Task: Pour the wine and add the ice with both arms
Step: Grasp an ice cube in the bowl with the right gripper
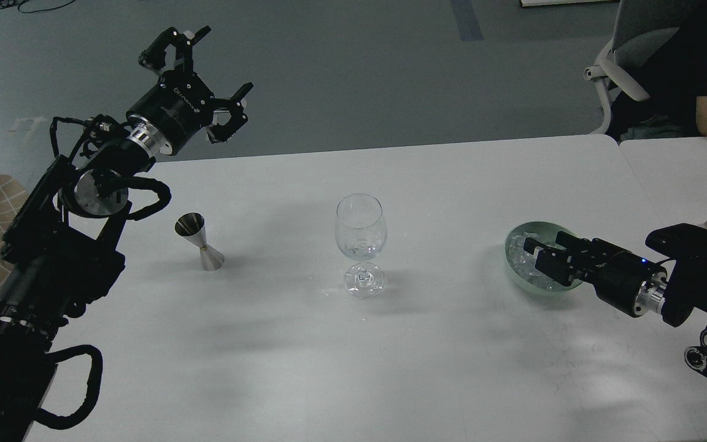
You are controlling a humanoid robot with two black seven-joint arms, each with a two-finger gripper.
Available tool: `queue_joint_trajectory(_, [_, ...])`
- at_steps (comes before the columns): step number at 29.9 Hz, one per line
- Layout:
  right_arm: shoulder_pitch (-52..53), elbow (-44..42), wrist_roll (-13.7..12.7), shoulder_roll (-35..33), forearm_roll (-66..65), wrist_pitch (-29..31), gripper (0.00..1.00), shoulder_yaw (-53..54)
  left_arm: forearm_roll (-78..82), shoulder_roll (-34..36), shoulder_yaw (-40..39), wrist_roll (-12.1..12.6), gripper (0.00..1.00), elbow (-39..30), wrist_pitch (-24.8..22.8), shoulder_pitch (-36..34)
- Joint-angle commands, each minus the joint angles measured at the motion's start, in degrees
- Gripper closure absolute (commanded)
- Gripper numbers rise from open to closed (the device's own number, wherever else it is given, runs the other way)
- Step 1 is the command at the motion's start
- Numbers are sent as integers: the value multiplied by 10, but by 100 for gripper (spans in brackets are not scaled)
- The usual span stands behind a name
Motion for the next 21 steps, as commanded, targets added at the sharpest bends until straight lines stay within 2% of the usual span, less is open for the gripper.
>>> queue_joint_trajectory(1, [1,-1,-1,-1,-3,8,30,0,0,0,0,0,2,0,0,-1])
queue_joint_trajectory(3, [3,-1,-1,0,-3,10,33,0,0,0,0,0,2,0,0,-1])
queue_joint_trajectory(17, [15,-10,-2,0,-12,19,34,-17,-1,0,0,0,2,-1,0,0])
queue_joint_trajectory(21, [22,-12,-2,0,-11,18,38,-24,-2,1,0,0,2,-2,0,0])
